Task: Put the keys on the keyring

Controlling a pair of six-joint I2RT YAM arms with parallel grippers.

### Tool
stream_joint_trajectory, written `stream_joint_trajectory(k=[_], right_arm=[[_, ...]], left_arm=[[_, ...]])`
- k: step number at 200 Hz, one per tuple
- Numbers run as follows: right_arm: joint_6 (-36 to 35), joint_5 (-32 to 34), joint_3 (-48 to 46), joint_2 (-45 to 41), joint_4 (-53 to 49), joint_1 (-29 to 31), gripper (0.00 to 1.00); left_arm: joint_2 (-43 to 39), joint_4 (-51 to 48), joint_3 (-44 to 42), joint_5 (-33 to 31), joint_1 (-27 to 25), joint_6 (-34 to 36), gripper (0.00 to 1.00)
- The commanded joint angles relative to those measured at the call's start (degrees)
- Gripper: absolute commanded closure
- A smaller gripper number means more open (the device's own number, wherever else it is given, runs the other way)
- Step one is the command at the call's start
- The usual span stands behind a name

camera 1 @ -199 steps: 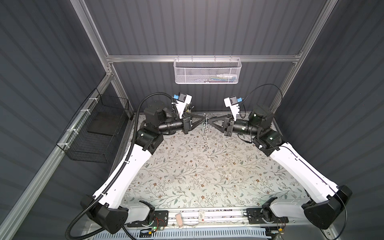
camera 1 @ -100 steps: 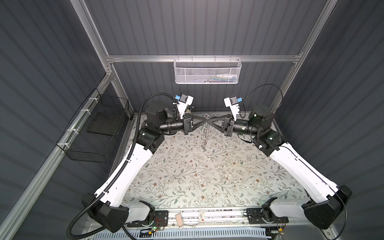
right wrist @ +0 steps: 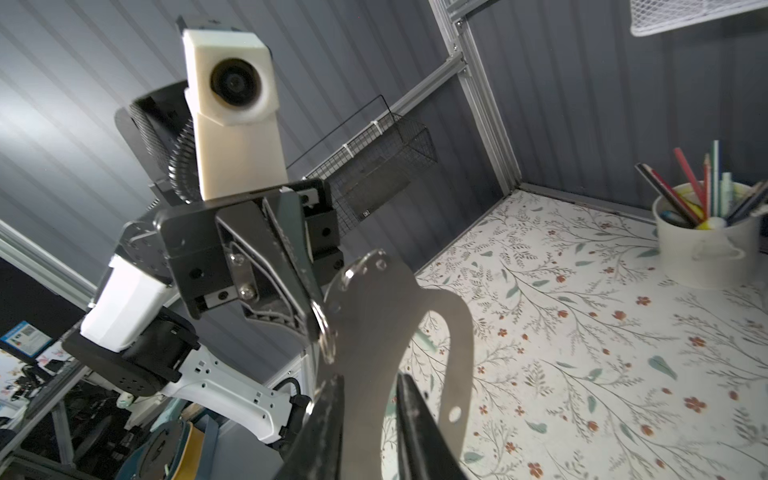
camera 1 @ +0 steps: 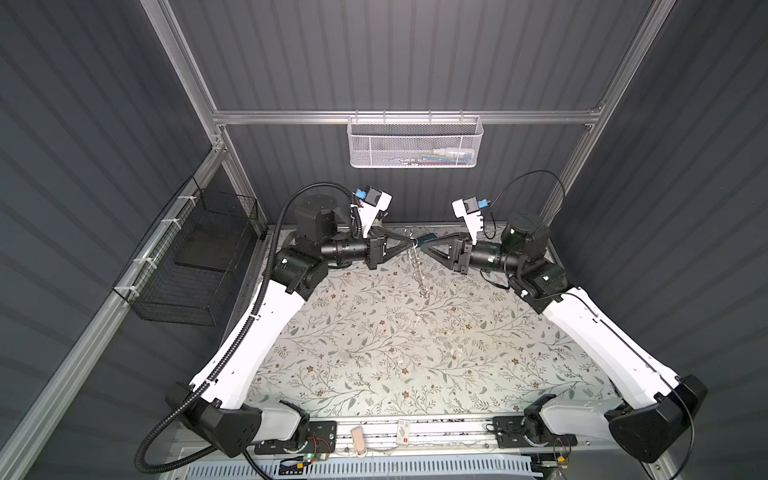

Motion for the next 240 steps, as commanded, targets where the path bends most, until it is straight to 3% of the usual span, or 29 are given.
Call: stream_joint_trajectory(k=[1,50,108,148,240], right_arm=[[-5.04,0.19,2.56,-0.87,-6.19,-0.23,0.73],[-9.79,-3.52,10.15,2.32,-13.12,-0.38,0.73],[-12.20,-9.42,16.15,7.09,-17.79,-0.11,0.77],[-14.60,-11.24,17.75,9.01,-22.22,0.19,0.76],[-14.53,-13.72,17.88,10.09,-21.84,1.29,0.82]], left_arm=[[0.87,-9.22,4.92,-1.06,-0.10,8.23,1.00],[1.95,-14.71,7.33,0.06,-0.10,13.66,1.00],[3.44,-16.80,8.87,3.35,-0.10,14.70,1.00],[4.14,-16.78,9.13,4.94,-0.10,14.27,1.00],[4.41,-15.15,8.27,6.89,-0.10,12.77,1.00]])
